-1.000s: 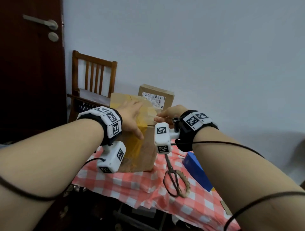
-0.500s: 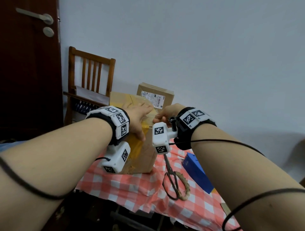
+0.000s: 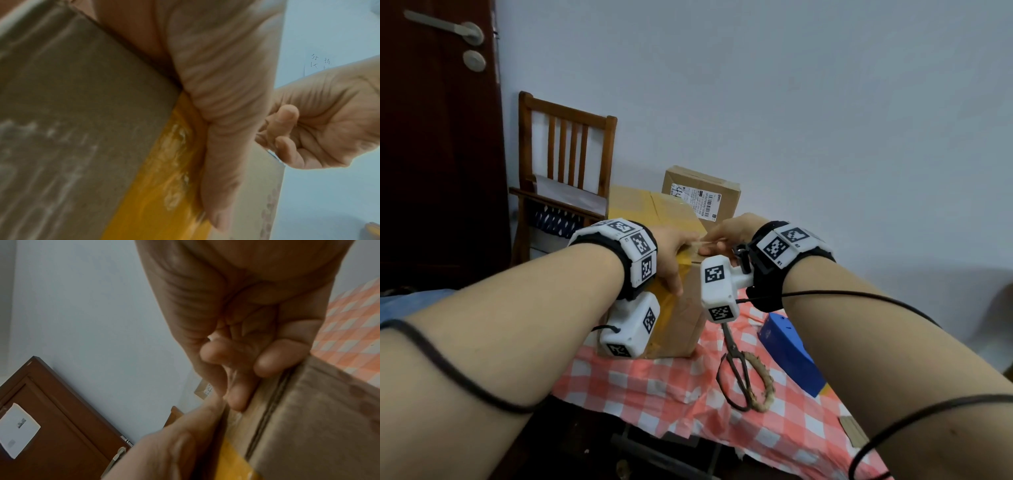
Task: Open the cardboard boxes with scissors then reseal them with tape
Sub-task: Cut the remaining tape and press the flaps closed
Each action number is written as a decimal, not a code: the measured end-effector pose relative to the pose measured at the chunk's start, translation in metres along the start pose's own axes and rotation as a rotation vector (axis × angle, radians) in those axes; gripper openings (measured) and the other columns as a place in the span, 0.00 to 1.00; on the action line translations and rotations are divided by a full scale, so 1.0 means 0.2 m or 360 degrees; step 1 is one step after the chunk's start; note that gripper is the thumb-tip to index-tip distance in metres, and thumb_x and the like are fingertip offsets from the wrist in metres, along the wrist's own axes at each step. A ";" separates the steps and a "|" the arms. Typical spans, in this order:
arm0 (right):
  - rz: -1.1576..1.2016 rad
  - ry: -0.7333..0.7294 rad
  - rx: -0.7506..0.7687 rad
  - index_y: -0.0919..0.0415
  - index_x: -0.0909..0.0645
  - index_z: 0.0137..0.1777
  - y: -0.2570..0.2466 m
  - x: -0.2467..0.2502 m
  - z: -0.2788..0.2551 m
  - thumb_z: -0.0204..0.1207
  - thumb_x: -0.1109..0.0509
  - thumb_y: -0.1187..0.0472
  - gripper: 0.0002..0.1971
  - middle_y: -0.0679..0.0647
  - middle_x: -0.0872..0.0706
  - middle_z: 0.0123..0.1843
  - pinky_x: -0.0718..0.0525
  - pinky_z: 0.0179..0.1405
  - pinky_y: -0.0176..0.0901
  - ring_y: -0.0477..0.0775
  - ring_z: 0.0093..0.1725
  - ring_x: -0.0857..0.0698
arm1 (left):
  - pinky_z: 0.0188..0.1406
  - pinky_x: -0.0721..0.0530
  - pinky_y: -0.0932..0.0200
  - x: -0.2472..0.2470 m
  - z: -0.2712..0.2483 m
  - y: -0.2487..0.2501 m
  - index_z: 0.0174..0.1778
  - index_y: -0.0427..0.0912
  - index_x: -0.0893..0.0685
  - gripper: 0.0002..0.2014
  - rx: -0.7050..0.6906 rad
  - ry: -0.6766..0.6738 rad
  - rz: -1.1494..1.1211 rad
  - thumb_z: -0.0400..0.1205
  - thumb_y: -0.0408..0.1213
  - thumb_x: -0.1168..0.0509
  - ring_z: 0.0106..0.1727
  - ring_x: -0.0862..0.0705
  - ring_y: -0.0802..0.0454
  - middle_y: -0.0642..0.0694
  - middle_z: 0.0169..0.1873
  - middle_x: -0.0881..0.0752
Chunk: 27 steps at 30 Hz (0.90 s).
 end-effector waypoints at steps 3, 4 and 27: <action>0.0098 0.0052 0.0049 0.65 0.21 0.43 0.00 0.00 -0.02 0.75 0.28 0.68 0.04 0.55 0.14 0.26 0.22 0.16 0.35 0.48 0.16 0.19 | 0.69 0.27 0.51 0.00 0.00 0.00 0.85 0.51 0.48 0.54 0.0005 -0.0004 0.0009 0.69 0.40 0.20 0.75 0.29 0.44 0.48 0.79 0.32; 0.0083 0.0078 0.0052 0.66 0.20 0.46 0.01 0.01 -0.02 0.74 0.27 0.67 0.05 0.57 0.14 0.29 0.23 0.16 0.35 0.50 0.17 0.19 | 0.69 0.26 0.51 0.00 0.00 0.00 0.85 0.51 0.47 0.54 0.0005 -0.0006 0.0009 0.68 0.40 0.19 0.75 0.28 0.44 0.48 0.78 0.31; 0.0679 -0.0049 0.0177 0.64 0.28 0.60 0.15 -0.02 -0.16 0.73 0.26 0.72 0.18 0.57 0.19 0.32 0.28 0.25 0.34 0.44 0.21 0.28 | 0.64 0.28 0.55 -0.01 0.00 -0.01 0.85 0.53 0.49 0.56 0.0068 0.0039 -0.0020 0.67 0.39 0.19 0.75 0.30 0.44 0.47 0.79 0.33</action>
Point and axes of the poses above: each hand's wrist, its own z-axis towards the middle knuckle, its own x-axis out of the back of the hand, y = z × x, the point moved 3 cm from there along z, towards the middle knuckle
